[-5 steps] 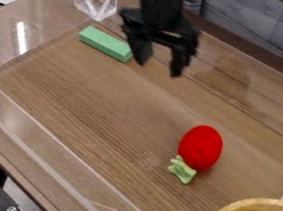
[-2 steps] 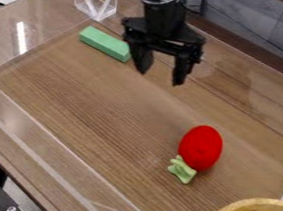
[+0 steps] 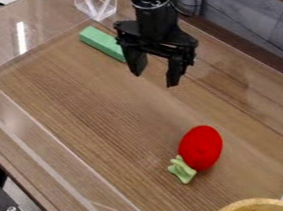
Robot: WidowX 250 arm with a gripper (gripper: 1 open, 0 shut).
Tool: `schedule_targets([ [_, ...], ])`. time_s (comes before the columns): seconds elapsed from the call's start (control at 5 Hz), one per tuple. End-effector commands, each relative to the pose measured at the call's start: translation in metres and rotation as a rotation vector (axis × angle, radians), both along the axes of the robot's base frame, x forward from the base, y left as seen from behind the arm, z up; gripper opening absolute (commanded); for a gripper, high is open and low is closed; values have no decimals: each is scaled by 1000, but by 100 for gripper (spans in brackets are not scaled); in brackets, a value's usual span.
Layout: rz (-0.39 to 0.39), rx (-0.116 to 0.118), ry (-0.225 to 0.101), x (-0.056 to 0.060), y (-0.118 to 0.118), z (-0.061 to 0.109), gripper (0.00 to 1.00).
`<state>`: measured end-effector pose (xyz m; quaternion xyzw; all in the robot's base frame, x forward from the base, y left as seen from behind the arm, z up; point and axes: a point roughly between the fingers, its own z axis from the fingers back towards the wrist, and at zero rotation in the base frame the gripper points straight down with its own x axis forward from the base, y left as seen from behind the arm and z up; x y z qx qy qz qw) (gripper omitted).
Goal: Move the red fruit to the right
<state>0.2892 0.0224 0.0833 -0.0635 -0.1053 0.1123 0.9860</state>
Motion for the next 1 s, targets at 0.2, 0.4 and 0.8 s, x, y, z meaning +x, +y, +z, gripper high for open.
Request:
schedule_targets([
  [0.2,43,14,-63,24,8,13,100],
  [0.4,41,12,-64,34,9,13,100],
  [0.8,57,4,-59,48,9,10,100],
])
